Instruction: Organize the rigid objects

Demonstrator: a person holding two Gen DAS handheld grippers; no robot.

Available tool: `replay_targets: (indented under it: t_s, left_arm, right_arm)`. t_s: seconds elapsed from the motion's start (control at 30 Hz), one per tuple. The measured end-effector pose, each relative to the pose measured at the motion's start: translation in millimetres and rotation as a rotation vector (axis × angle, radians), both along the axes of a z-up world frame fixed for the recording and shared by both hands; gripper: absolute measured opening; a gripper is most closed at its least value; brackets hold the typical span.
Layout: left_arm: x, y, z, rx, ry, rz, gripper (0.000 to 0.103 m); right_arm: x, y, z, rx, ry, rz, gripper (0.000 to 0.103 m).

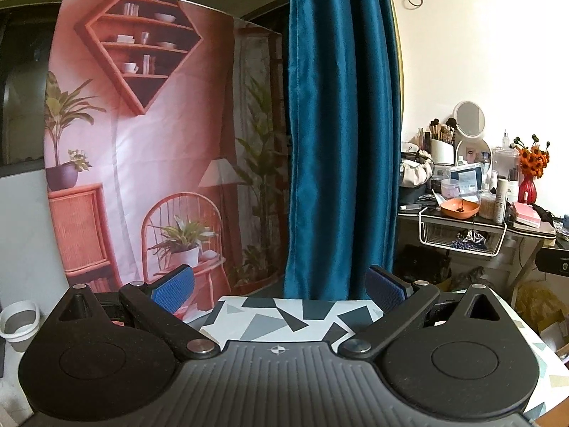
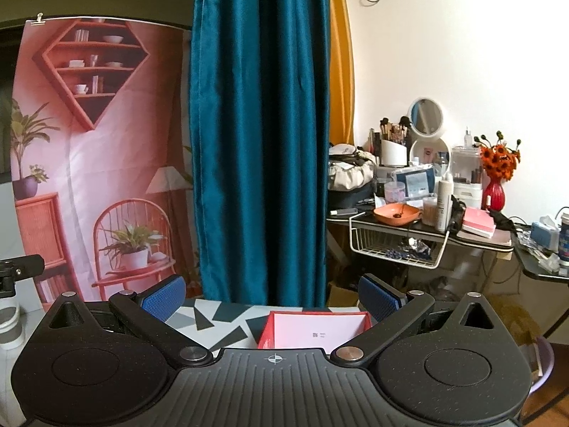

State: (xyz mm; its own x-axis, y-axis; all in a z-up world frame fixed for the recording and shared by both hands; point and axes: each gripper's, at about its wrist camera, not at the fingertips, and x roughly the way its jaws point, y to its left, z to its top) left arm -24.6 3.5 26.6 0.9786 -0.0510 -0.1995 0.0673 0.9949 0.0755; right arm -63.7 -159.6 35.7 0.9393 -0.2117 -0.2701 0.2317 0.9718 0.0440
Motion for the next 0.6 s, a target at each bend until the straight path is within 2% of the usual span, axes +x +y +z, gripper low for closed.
replay_targets:
  t_s: [0.6]
  left_arm:
    - [2.5, 7.4, -2.0, 0.0, 0.017, -0.029, 0.103]
  right_arm:
    - [5.7, 2.0, -8.3, -0.001, 0.015, -0.003, 0.103]
